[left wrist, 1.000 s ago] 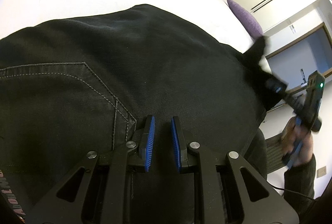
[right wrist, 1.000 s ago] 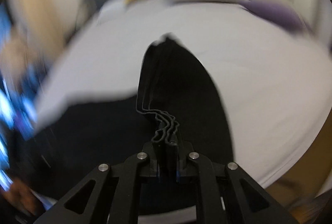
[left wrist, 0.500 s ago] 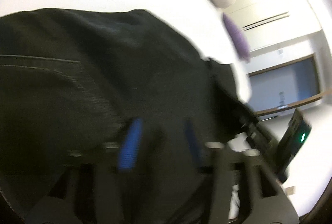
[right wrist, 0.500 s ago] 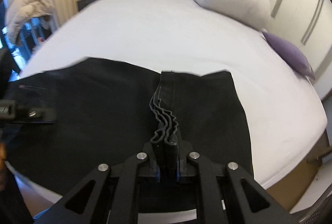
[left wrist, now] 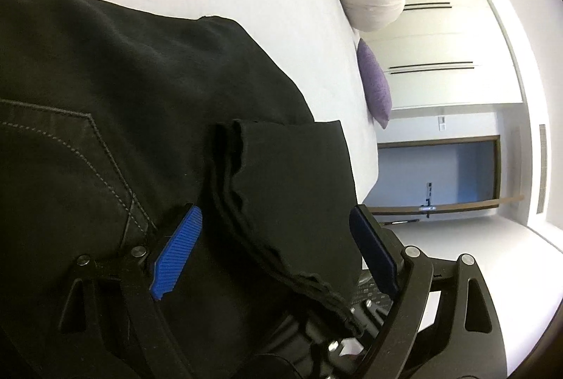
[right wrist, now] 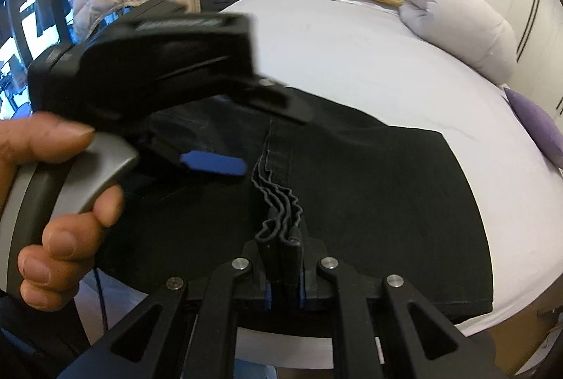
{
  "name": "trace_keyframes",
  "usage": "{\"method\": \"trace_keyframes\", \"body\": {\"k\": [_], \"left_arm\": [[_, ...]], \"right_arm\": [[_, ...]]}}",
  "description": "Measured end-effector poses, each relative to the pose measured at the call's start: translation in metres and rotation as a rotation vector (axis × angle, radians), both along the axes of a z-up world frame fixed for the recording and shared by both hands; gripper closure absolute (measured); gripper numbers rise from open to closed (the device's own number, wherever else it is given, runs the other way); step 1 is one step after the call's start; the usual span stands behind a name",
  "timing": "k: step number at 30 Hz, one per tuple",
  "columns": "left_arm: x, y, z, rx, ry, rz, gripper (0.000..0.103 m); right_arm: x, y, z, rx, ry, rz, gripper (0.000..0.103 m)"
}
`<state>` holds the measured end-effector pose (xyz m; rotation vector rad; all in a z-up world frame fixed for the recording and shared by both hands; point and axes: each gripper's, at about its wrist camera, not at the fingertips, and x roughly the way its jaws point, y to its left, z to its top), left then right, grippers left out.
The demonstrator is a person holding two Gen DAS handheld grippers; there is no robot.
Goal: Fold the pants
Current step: 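Lay the leg end onto the jeans with the right gripper and release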
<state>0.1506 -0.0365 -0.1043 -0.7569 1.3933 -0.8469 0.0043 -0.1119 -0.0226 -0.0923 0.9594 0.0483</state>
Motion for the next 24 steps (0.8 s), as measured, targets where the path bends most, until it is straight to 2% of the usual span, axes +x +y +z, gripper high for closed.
{"method": "trace_keyframes", "body": {"k": [2, 3, 4, 5, 7, 13, 24], "left_arm": [[0.004, -0.003, 0.003, 0.018, -0.013, -0.027, 0.024], [0.006, -0.004, 0.004, 0.034, -0.022, -0.041, 0.041], [0.009, -0.004, 0.004, 0.058, -0.024, -0.053, 0.064], [0.011, -0.002, 0.001, 0.071, -0.015, -0.06, 0.076], [0.017, 0.007, -0.004, 0.068, -0.005, -0.051, 0.087], [0.016, 0.033, 0.009, 0.099, -0.081, -0.051, 0.096], [0.005, 0.071, 0.019, 0.14, -0.125, -0.046, 0.096]], "right_arm": [[0.002, 0.008, -0.003, 0.001, 0.005, 0.011, 0.091], [0.006, 0.007, -0.003, 0.0, 0.008, 0.01, 0.091], [0.004, 0.011, -0.003, 0.003, 0.009, 0.007, 0.091], [0.001, 0.015, -0.002, 0.005, 0.005, 0.009, 0.091], [0.004, 0.02, 0.001, 0.001, -0.004, 0.019, 0.091], [0.009, 0.031, -0.002, -0.001, -0.006, 0.063, 0.091], [0.014, 0.042, -0.005, -0.01, 0.008, 0.105, 0.091]]}}
